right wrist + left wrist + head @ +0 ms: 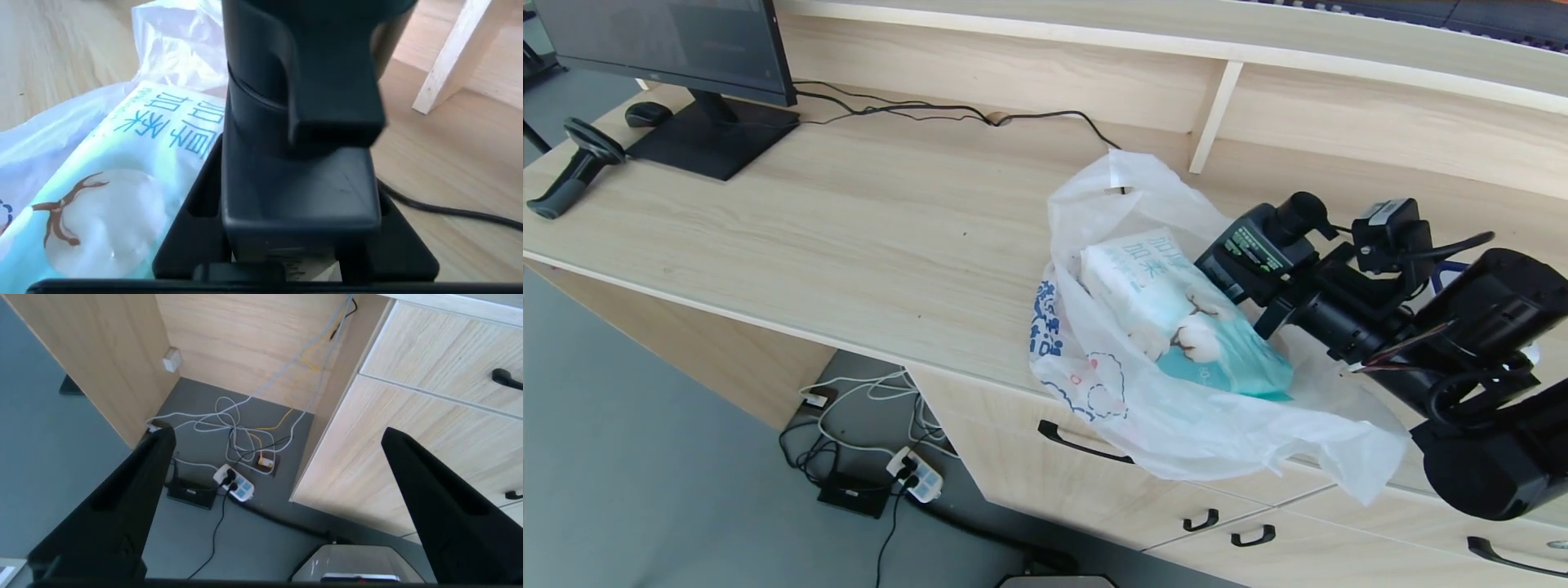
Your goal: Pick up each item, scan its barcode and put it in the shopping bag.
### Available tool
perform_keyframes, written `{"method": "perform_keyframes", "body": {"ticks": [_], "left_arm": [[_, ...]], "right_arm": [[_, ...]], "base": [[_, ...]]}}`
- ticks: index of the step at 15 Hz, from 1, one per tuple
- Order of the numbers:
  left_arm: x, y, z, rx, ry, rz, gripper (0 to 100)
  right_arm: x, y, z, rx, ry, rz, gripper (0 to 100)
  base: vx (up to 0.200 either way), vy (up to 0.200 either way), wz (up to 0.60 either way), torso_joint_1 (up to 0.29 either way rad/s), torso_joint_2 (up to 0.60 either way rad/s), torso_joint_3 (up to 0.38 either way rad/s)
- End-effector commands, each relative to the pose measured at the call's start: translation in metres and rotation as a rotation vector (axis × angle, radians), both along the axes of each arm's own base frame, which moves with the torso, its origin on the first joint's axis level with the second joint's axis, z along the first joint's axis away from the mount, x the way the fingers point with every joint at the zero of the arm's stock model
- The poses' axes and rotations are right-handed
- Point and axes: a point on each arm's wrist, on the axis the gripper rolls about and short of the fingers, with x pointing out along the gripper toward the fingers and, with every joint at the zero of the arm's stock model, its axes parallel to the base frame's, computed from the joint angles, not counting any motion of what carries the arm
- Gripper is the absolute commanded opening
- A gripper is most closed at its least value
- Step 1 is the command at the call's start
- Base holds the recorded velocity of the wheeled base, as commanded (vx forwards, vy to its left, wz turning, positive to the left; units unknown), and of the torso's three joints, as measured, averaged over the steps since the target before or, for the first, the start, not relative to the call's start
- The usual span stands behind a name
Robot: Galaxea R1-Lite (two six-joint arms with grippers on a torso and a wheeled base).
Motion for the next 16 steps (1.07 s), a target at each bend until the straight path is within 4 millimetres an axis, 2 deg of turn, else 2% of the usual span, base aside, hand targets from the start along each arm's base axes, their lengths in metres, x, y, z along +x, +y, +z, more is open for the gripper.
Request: {"method": "perform_keyframes", "body": {"ticks": [1,3,4,11,14,16], "left_arm": [[0.000,0.000,0.000,0.001,0.001,0.000,100],[0.000,0.000,0.000,0.000,0.001,0.000,100],[0.000,0.000,0.000,0.000,0.001,0.000,100],[0.000,0.000,0.000,-0.002,0.001,0.000,100],[0.000,0.000,0.000,-0.002,0.001,0.000,100],[0.000,0.000,0.000,0.000,0.001,0.000,100]], "right_arm": [[0.001,0.002,-0.002,-0.003,0.004,0.012,0],[0.002,0.004,-0.005,-0.016,0.007,0.029,0],[0.002,0.005,-0.006,-0.025,0.007,0.037,100],[0.002,0.004,-0.002,-0.015,-0.002,0.040,100],[-0.011,0.001,0.002,-0.003,0.007,0.045,100],[-0.029,-0.006,0.011,0.004,-0.006,0.040,100]], "base": [[0.000,0.000,0.00,0.000,0.00,0.000],[0.000,0.000,0.00,0.000,0.00,0.000],[0.000,0.000,0.00,0.000,0.00,0.000],[0.000,0.000,0.00,0.000,0.00,0.000],[0.000,0.000,0.00,0.000,0.00,0.000],[0.000,0.000,0.00,0.000,0.00,0.000]]}}
